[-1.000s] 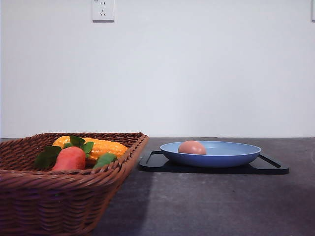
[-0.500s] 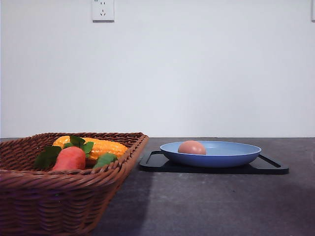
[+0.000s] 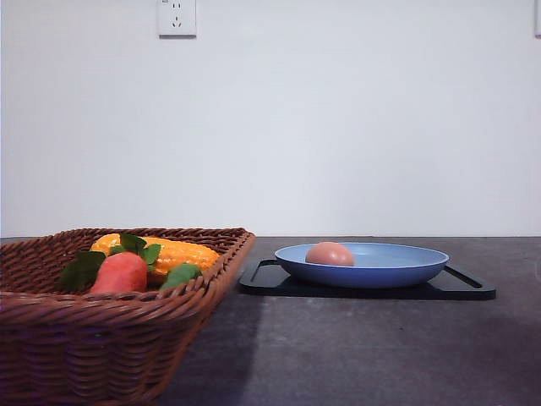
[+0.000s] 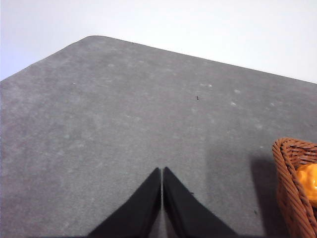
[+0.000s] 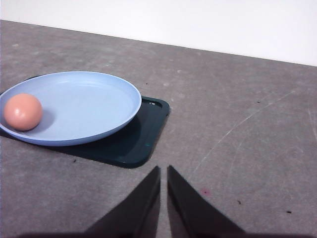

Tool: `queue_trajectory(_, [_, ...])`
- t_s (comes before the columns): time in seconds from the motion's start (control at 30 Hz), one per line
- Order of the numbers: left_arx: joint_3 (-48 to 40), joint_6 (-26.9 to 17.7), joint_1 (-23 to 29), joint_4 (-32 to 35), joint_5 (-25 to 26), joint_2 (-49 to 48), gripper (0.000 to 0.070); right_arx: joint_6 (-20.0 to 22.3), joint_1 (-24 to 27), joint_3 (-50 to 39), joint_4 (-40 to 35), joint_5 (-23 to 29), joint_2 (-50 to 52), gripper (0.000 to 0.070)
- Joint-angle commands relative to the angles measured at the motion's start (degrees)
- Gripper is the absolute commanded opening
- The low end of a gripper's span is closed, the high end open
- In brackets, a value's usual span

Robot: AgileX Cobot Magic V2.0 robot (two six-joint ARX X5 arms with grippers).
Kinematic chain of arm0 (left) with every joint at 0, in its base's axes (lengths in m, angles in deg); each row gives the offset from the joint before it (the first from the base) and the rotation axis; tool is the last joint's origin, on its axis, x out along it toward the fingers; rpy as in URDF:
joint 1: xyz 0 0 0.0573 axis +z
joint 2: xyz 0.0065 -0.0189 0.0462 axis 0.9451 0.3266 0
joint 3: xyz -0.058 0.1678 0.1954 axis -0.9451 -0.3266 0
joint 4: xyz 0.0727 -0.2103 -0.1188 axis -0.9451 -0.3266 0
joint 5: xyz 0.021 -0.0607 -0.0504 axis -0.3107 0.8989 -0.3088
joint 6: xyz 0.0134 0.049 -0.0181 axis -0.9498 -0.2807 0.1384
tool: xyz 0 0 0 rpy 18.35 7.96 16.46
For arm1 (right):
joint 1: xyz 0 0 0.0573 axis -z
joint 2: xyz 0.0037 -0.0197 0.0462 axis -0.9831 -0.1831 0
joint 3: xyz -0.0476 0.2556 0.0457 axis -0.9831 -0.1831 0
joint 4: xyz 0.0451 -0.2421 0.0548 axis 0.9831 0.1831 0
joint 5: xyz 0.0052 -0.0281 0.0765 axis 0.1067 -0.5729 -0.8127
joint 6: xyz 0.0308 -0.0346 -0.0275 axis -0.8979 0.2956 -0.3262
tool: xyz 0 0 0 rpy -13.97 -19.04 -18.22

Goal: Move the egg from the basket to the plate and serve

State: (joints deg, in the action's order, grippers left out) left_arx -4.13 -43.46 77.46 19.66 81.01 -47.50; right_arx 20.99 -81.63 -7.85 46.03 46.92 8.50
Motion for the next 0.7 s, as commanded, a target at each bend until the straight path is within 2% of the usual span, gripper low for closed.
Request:
queue_trajectory(0.0, [-1.60,-0.31,0.07,-0.17,0.17,-0.04,0.0000,0.07,0.11,-0.37,-0.13,0.07,0.20,0.0000])
queue_trajectory(0.67, [-1.60,-0.31,0.07,-0.17,0.17,-0.04,0.0000,0.07,0.11,-0.37,-0.13,0.09,0.20,0.0000])
